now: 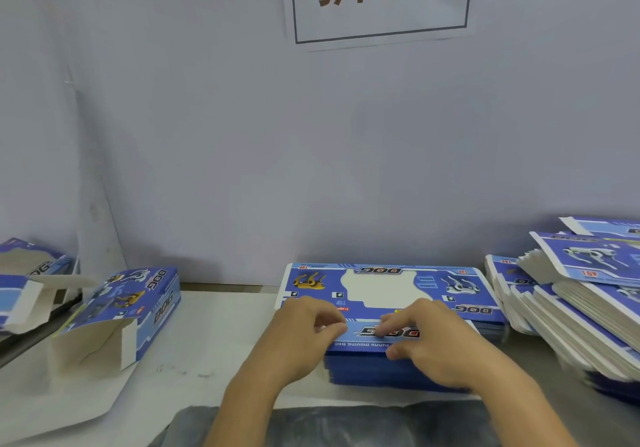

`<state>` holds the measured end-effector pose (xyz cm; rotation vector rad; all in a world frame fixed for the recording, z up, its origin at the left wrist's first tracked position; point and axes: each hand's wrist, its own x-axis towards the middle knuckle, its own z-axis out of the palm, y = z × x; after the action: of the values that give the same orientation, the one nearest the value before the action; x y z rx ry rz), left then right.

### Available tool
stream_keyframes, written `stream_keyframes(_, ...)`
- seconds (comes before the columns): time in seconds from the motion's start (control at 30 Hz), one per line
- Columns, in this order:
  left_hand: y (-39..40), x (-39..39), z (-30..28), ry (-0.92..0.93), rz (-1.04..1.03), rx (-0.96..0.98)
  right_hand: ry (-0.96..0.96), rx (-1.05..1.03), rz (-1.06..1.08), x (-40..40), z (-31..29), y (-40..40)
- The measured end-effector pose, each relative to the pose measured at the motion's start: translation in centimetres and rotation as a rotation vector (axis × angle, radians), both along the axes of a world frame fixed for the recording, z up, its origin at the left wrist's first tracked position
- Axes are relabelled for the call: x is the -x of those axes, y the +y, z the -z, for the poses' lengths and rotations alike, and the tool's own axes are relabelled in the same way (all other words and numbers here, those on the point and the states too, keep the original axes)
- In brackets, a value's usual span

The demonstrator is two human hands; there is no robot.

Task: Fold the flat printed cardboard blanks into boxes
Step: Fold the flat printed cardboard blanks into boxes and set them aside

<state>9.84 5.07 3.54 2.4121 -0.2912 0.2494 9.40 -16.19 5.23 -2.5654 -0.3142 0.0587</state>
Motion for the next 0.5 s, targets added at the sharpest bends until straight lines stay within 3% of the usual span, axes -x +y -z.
stream_keyframes(0.17,-0.1,-0.1,-0.5,-0.294,-0.116,0.383,-0.122,-0.030,0.006,0.0,-0.5,0.0)
stream_keyframes(0.33,0.3,0.0,-1.5,-0.701,-0.392,0.598,-0.657,-0.242,0.096,0.2,-2.1,0.5)
stream_keyframes(0.4,0.6,-0.1,-1.7,-0.686,-0.447,0.664,-0.871,-0.307,0.117,0.4,-3.1,0.3)
stream_keyframes(0.5,0.6,-0.1,-2.1,-0.491,-0.399,0.789,-1.109,-0.430,0.129,1.9,-5.3,0.3)
